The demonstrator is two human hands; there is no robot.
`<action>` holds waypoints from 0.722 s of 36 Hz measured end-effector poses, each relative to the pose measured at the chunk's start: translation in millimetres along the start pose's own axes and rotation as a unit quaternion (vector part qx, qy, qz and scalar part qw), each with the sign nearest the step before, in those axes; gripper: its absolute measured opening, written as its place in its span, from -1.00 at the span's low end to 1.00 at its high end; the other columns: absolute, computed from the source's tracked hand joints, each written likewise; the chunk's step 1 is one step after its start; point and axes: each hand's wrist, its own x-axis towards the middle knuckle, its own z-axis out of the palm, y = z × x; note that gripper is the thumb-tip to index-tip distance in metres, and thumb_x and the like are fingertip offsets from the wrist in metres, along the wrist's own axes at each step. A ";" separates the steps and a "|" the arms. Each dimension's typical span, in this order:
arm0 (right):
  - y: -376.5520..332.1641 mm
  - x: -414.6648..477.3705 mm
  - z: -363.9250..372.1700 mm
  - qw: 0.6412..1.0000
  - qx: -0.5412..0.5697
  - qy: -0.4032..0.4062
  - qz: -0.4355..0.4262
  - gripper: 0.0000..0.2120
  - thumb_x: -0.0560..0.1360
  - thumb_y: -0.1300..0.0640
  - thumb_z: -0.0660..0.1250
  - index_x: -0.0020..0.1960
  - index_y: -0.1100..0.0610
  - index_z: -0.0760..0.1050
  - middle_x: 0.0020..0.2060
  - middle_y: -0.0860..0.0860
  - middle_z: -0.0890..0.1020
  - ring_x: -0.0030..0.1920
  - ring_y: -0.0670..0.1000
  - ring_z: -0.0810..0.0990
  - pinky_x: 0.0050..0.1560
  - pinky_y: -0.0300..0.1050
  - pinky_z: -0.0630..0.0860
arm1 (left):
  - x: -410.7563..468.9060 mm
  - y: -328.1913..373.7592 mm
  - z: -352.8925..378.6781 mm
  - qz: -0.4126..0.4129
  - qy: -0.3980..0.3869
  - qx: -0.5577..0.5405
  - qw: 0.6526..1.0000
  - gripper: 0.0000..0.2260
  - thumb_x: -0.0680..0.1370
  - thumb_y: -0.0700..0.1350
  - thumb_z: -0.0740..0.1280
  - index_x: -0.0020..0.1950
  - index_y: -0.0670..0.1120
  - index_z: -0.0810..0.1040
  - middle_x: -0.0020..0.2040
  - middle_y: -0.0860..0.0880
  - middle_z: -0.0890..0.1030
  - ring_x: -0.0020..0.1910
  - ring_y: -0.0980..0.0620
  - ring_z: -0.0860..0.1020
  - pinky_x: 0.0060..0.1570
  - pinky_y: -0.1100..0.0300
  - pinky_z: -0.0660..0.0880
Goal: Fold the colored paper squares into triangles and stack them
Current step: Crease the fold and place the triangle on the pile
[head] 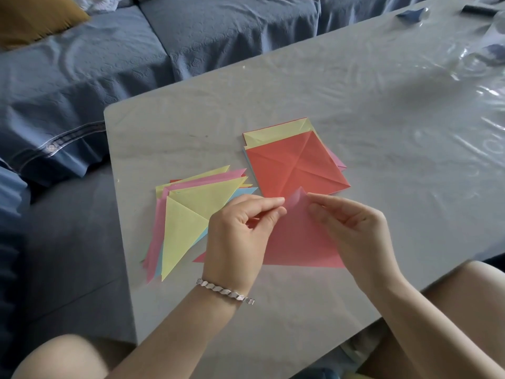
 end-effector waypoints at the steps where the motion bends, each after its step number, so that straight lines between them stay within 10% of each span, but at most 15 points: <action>1: 0.6 0.1 -0.2 1.000 -0.003 0.000 0.000 -0.75 0.43 0.32 0.36 -0.17 -0.04 0.61 -0.32 -0.26 0.66 -0.25 -0.32 0.58 -0.20 -0.49 0.43 | 0.0 -0.2 0.2 0.001 -0.002 0.001 1.000 -0.89 0.38 -0.23 0.44 -0.12 -0.09 0.68 -0.26 0.18 0.57 -0.26 0.32 0.52 -0.25 0.54 0.37; 15: -0.5 6.1 -5.6 0.993 -0.094 -0.063 -0.031 -0.69 0.42 0.34 0.38 -0.20 -0.09 0.61 -0.31 -0.32 0.64 -0.23 -0.33 0.59 -0.16 -0.51 0.42 | -2.8 1.3 -1.4 -0.088 -0.038 0.005 0.995 -0.78 0.38 -0.26 0.45 -0.20 0.07 0.59 -0.35 0.22 0.57 -0.34 0.25 0.55 -0.28 0.52 0.41; 26: 8.7 32.4 -11.8 0.851 -0.397 -0.158 -0.304 -0.78 0.47 0.05 0.28 -0.06 0.13 0.66 -0.12 -0.02 0.68 -0.07 0.03 0.63 0.00 -0.05 0.54 | -1.9 -13.5 13.2 -0.288 -0.099 -0.173 0.937 -0.80 0.44 -0.33 0.37 -0.30 -0.06 0.60 -0.48 0.08 0.60 -0.46 0.19 0.53 -0.45 0.27 0.54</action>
